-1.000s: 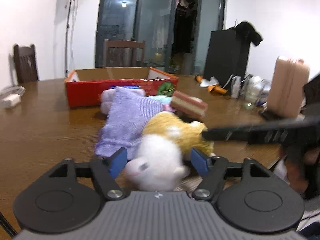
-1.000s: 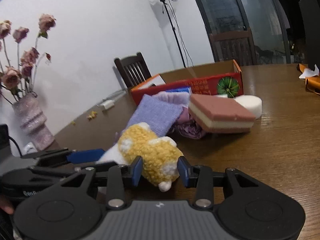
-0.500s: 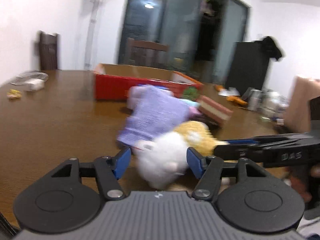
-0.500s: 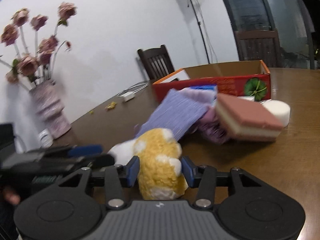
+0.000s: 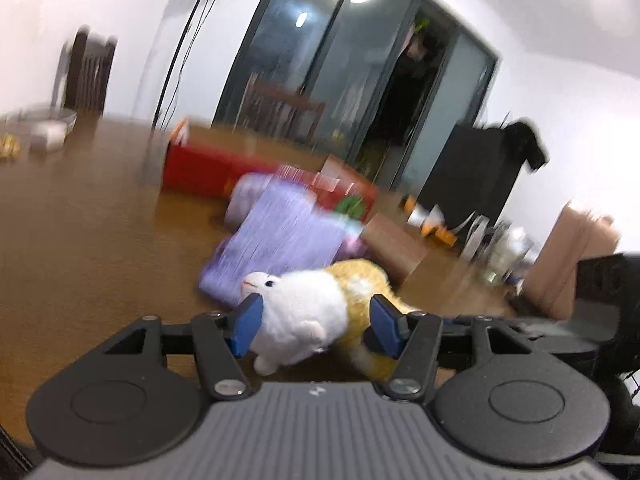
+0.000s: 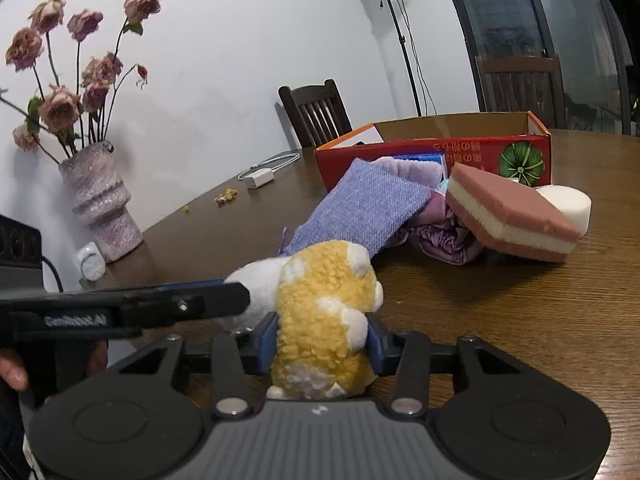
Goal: Organize soft objects
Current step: 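Carry the plush toy with the left tool into the cardboard box and release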
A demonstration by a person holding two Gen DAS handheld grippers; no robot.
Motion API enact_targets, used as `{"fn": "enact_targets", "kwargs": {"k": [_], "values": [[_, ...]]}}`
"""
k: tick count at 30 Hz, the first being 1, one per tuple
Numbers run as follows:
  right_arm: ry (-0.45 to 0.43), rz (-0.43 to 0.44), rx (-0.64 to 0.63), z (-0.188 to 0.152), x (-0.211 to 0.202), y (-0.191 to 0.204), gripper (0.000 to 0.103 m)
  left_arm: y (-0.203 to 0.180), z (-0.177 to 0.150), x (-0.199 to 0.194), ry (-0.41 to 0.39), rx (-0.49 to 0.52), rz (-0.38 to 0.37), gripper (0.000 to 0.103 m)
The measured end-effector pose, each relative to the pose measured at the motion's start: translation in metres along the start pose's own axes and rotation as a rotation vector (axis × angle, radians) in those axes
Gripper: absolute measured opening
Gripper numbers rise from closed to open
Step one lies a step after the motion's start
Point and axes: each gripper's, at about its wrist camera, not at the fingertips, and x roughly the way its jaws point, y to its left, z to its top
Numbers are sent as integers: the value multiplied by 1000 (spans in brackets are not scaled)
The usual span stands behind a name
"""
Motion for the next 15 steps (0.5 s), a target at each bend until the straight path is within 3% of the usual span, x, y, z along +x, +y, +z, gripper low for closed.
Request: {"fn": "enact_targets", "kwargs": {"k": [5,9,11,13,15], "values": [[-144,-4,-24,53,-20,-11,41,-8,58,22,-118,42,-69,61],[-192,-27,-30,121,3,-52,41,-10,120,88,-160,118,-76,62],[-179,-40,1,154,26,-81,41,-10,145,129,-142,161,-53,63],[-161,-38,35,181,50,-109,41,-6,171,181,-98,149,3,63],[-135,-61,66,205,78,-137,41,1,187,226,-54,133,2,63]]}}
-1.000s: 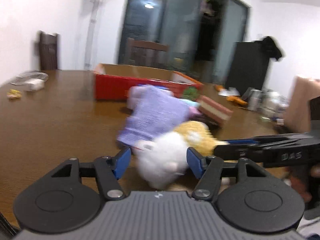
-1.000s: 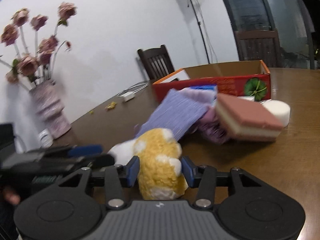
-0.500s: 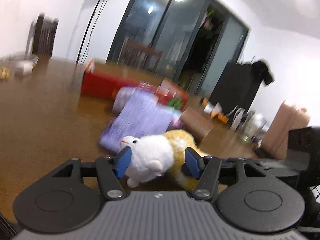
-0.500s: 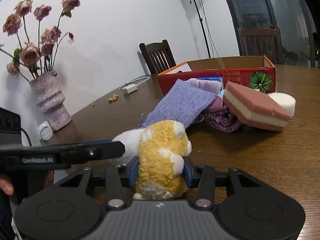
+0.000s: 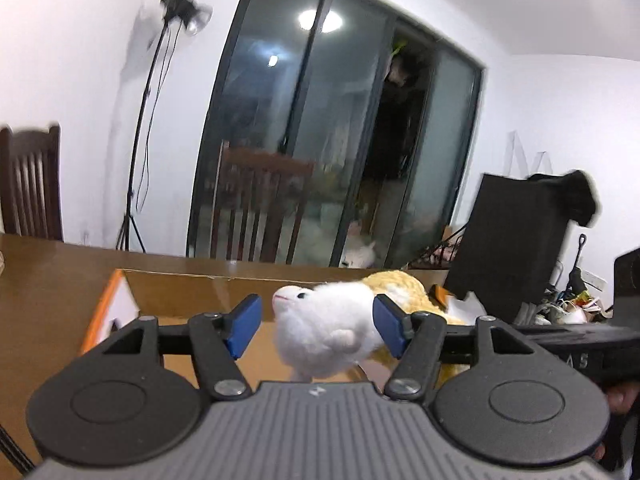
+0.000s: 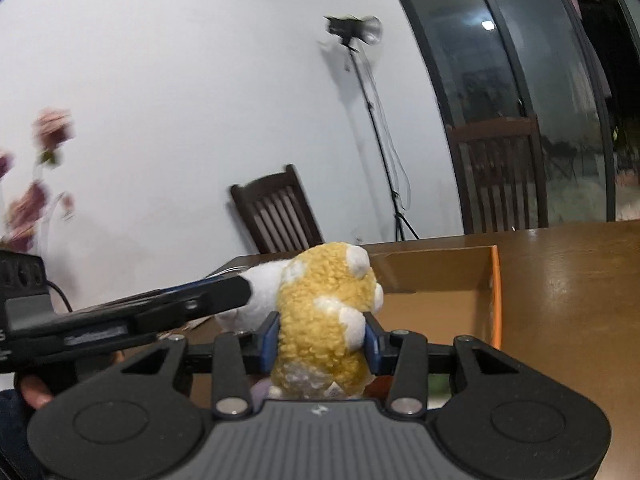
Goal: Organize soft objects
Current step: 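Carry the plush toy with the left tool into the cardboard box and release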
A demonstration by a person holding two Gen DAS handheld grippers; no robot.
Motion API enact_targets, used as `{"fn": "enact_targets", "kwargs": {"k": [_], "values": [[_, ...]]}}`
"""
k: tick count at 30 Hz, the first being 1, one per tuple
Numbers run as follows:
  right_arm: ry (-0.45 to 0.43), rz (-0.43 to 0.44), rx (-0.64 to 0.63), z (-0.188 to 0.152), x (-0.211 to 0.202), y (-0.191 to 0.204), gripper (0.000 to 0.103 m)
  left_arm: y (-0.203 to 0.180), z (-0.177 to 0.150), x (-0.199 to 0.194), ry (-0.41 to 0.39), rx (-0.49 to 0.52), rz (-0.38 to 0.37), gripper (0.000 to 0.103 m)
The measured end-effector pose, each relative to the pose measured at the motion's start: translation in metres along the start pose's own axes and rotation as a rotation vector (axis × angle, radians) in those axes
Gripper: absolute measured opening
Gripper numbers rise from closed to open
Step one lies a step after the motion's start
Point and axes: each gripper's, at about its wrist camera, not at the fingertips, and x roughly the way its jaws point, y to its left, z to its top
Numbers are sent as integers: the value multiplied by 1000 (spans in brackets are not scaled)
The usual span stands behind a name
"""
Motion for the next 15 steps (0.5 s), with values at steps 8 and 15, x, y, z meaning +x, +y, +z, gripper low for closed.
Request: {"fn": "enact_targets", "kwargs": {"k": [8,15], "values": [[159,-159,66,53,138,-82,41,40,35,181,265,-82,35,54],[283,-300,-65,53,203,-88,48,48,11,242,401,-26,4,55]]}}
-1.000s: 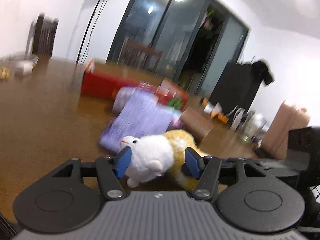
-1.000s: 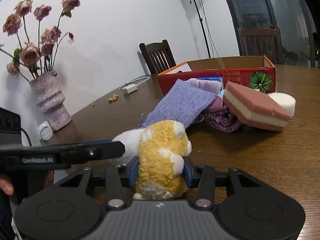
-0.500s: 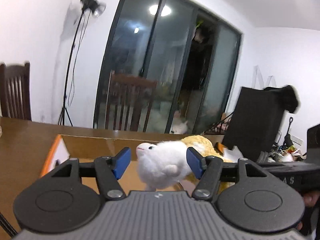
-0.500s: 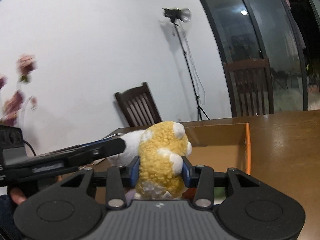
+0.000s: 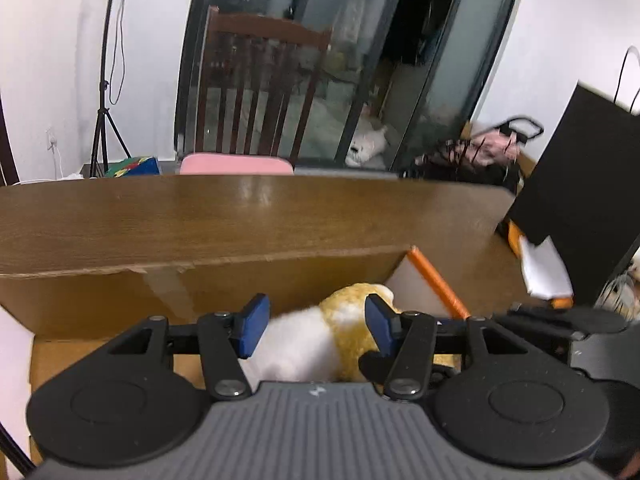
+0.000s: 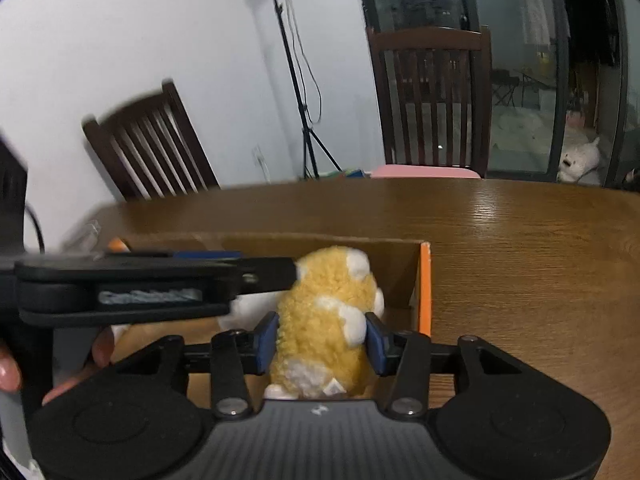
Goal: Organize soft objects
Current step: 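Carry the plush toy with the left tool into the cardboard box and release, then reach the left tool to the lavender mesh pouch and grasp it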
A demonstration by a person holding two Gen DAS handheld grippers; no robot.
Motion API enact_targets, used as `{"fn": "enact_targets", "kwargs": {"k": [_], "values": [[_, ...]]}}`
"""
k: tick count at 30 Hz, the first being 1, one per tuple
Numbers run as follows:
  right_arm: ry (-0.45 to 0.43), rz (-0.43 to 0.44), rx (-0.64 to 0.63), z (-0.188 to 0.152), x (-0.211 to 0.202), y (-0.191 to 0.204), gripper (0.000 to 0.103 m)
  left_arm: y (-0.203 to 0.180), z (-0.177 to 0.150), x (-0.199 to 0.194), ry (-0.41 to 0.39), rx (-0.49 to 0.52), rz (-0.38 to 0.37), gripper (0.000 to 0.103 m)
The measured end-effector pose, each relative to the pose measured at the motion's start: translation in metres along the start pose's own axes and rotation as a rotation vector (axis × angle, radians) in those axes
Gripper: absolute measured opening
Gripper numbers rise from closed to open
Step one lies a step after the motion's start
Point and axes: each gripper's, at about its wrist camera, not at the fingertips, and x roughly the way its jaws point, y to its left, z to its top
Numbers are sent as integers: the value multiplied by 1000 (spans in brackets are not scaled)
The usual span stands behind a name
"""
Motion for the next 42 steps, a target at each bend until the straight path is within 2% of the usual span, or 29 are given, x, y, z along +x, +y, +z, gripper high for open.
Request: {"fn": "enact_targets", "kwargs": {"k": [2,4,6,9,11,13,19,24,30,36,39,42], "values": [[-27,-75,-86,0,0,13,47,6,1,0,1,-30,-20,56],[-24,-142,-148,1,1,24,49,7,2,-10,-30,-24,7,57],[-19,-168,-158,1,-1,27,51,9,1,-30,-53,-6,25,59],[-41,-158,-127,7,-22,28,55,11,4,-63,-76,-8,53,61],[-71,-145,-96,13,-46,25,63,11,4,-95,-106,6,88,68],[-99,-138,-74,17,-73,22,66,9,0,-130,-141,36,135,74],[-215,-137,-113,1,-182,29,79,-5,-31,-240,-225,100,245,79],[-295,-113,-140,-28,-261,42,83,-33,-74,-322,-283,142,294,85],[-401,-69,-149,-74,-331,65,88,-70,-131,-388,-361,149,336,93],[-503,12,-177,-149,-382,78,96,-100,-217,-428,-477,133,375,100],[-527,59,-173,-189,-396,80,99,-105,-257,-438,-494,105,384,101],[-532,55,-166,-223,-398,82,102,-108,-288,-442,-497,72,396,102]]}}
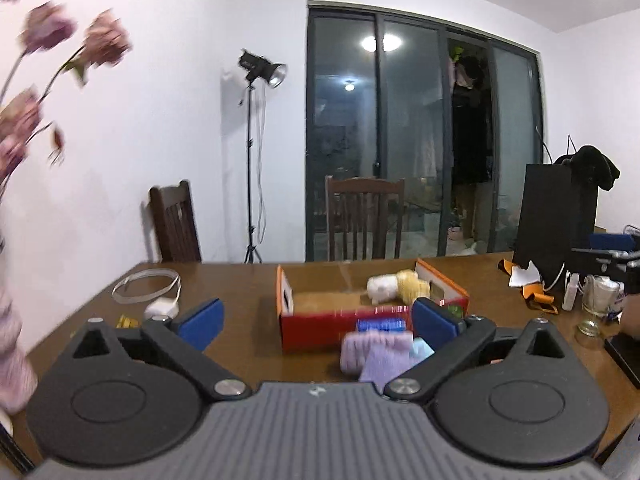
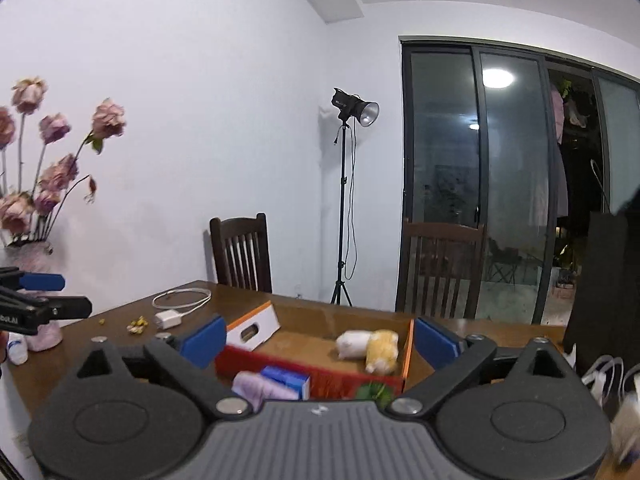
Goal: Organize soft objects
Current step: 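Reach the left tool to the lavender mesh pouch and grasp it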
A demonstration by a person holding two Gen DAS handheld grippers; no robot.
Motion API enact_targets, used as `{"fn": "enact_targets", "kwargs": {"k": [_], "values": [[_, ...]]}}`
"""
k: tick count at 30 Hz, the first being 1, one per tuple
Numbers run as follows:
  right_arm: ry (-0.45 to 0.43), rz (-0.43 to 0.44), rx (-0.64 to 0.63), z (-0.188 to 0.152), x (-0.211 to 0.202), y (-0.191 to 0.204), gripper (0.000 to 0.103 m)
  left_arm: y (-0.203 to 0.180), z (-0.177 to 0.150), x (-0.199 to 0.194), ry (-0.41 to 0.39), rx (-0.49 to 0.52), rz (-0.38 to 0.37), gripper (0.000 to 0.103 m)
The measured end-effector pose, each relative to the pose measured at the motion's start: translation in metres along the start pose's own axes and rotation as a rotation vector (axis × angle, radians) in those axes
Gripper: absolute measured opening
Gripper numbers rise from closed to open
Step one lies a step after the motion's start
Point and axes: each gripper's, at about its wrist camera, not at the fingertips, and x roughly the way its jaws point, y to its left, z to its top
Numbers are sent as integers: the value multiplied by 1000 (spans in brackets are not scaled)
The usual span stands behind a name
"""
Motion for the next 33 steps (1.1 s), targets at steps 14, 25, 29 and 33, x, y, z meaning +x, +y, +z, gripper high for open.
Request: {"fn": "enact_targets", "kwargs": {"k": [14,25,29,33], "values": [[164,-13,88,-120,-5,24,103,-22,-65,12,141,-6,3,103],[199,44,157,-124,38,3,88,-45,-80,72,220,11,-70,103],[213,68,185,-118,65,0,74,-44,-87,99,252,16,-77,103],[243,97,194,-113,91,-1,59,-33,-86,120,243,-15,-99,103]]}}
